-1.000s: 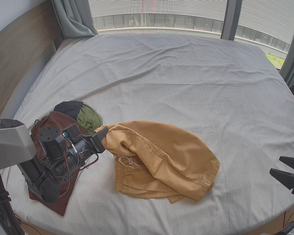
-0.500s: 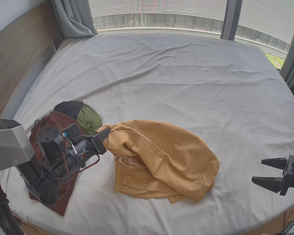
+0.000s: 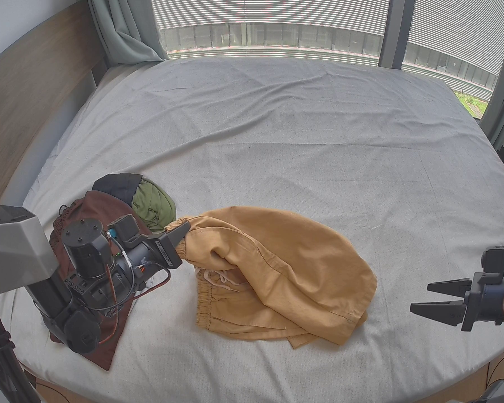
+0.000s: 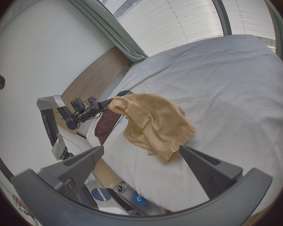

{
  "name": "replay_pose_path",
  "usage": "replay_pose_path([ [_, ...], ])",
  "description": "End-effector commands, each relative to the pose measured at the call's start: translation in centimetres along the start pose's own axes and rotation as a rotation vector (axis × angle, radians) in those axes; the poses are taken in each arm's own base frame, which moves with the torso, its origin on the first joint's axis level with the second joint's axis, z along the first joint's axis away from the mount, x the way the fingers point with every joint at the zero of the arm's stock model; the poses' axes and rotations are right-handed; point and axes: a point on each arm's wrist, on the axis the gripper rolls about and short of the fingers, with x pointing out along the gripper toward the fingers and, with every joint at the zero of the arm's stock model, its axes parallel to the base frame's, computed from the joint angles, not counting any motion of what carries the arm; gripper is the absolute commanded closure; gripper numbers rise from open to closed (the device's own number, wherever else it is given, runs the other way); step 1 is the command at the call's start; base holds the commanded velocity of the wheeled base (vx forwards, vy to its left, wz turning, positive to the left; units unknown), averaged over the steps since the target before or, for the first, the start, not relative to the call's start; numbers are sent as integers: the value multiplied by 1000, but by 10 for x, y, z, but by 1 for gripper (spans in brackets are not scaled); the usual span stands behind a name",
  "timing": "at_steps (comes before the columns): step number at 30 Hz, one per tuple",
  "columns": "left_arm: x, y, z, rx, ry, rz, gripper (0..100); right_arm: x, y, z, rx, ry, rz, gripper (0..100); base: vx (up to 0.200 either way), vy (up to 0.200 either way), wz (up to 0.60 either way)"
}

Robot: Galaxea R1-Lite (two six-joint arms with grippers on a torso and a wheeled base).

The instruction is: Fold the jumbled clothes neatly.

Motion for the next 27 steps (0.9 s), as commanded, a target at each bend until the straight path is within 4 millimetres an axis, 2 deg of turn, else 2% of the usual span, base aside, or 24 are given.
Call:
replay_pose_path([
  [1,0,0,1,0,-4,-1,100,20,-10,-7,62,82,7,0,0,0,0],
  [27,0,1,-1,-2,2,0,100,63,-23,-27,130,216,42,0,0,0,0],
])
